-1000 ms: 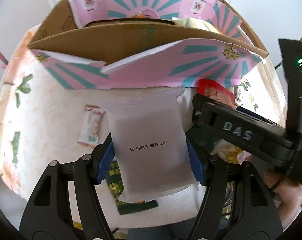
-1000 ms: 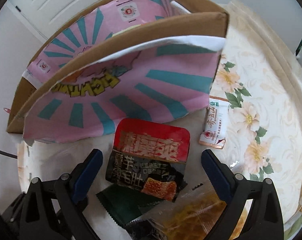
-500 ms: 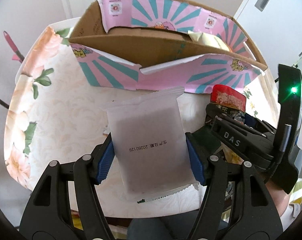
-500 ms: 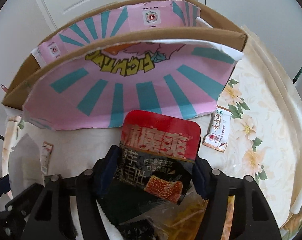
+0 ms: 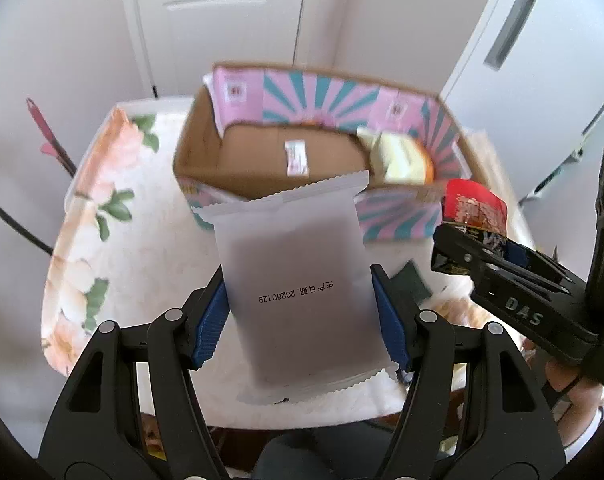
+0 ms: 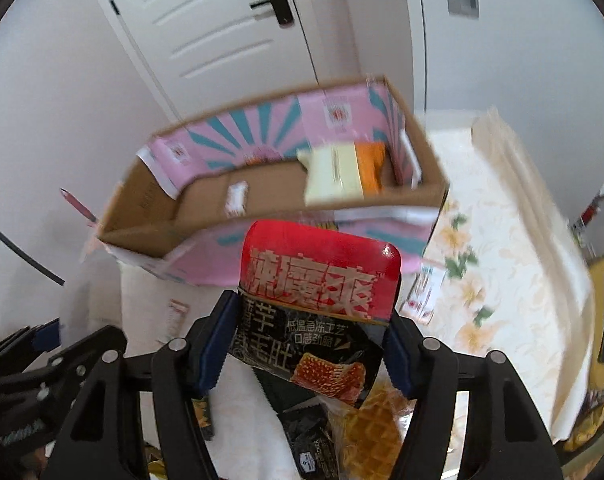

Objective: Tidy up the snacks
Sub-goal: 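Release the white packet into the box with the left tool while the right tool drops the red-black pack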

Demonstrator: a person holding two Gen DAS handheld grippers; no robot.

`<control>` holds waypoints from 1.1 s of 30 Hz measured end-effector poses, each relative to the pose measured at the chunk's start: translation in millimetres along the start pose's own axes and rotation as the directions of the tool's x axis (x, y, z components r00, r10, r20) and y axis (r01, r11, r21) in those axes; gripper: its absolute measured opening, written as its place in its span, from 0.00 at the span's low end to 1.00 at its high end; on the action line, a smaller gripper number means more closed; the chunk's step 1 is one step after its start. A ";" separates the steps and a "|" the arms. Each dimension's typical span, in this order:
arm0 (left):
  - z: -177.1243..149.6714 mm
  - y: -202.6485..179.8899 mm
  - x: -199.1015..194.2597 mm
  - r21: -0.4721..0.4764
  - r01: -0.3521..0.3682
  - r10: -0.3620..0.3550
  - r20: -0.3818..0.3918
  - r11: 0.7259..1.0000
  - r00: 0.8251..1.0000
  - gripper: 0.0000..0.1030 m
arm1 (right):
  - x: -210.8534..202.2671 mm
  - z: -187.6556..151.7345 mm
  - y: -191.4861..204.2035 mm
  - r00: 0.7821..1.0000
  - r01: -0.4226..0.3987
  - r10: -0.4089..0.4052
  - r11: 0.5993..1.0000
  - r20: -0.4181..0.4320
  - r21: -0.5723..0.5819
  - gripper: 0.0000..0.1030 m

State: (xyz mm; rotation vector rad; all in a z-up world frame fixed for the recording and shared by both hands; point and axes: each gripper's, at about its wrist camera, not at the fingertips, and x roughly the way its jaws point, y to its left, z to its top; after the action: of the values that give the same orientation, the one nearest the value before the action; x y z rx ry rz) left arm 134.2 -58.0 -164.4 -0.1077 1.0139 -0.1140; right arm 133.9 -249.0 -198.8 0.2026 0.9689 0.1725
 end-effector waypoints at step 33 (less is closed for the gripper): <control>123.5 27.7 126.6 0.251 0.060 -0.018 -0.168 0.966 0.986 1.00 | 31.3 106.4 7.9 1.000 0.010 -0.009 0.998 -0.007 0.065 0.60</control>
State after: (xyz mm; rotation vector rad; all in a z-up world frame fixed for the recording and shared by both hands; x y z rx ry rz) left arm 306.8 -44.3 -209.9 0.1196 1.1539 -0.2927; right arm 239.2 -243.9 -163.3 0.2573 0.9826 0.1333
